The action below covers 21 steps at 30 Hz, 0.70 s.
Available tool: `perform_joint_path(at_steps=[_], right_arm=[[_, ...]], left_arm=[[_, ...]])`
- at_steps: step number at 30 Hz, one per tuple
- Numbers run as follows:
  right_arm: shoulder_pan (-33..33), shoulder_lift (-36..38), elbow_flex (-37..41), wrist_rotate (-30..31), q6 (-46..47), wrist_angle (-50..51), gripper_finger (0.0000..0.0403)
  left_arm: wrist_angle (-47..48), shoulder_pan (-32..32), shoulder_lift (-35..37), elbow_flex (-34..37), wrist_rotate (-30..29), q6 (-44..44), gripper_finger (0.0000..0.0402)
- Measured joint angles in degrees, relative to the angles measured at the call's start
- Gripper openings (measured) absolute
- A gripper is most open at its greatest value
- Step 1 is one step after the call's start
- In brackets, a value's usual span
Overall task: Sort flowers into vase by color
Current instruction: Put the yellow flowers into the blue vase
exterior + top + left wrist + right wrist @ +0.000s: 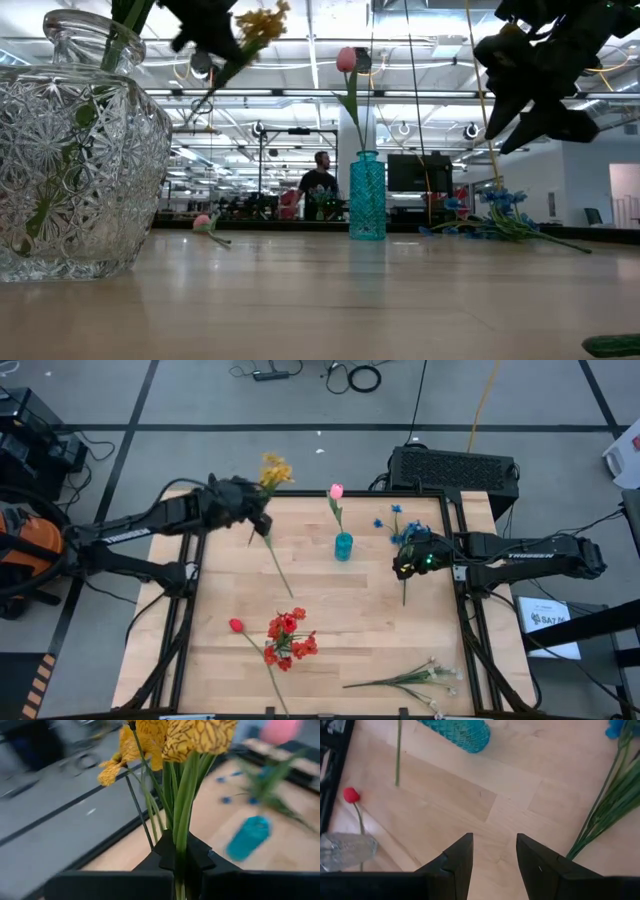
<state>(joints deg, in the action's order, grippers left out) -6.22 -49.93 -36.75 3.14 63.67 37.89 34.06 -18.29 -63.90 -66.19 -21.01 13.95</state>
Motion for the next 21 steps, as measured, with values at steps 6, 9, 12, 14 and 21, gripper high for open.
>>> perform_joint_path(at_steps=[6,9,12,14,21], right_arm=[[0.02,-0.03,0.0,1.57,5.49,0.0,0.0141],[0.07,-0.09,0.0,1.86,7.09,0.0,0.0141],[0.14,-0.35,0.0,1.86,7.7,0.02,0.0141],[0.59,-0.78,0.0,2.29,7.71,0.02,0.0141],[2.48,-3.19,0.0,4.48,9.25,-0.01,0.0141]], left_arm=[[-8.43,-6.48,-1.8,0.02,11.42,-4.08,0.0008],[-16.44,-6.97,-2.76,0.02,19.08,-7.93,0.0008],[-23.28,-6.93,-4.34,0.02,23.68,-10.03,0.0008],[-26.92,-6.98,-5.91,0.02,24.88,-10.32,0.0008],[-36.31,-7.1,-12.73,0.04,34.8,-8.1,0.0008]])
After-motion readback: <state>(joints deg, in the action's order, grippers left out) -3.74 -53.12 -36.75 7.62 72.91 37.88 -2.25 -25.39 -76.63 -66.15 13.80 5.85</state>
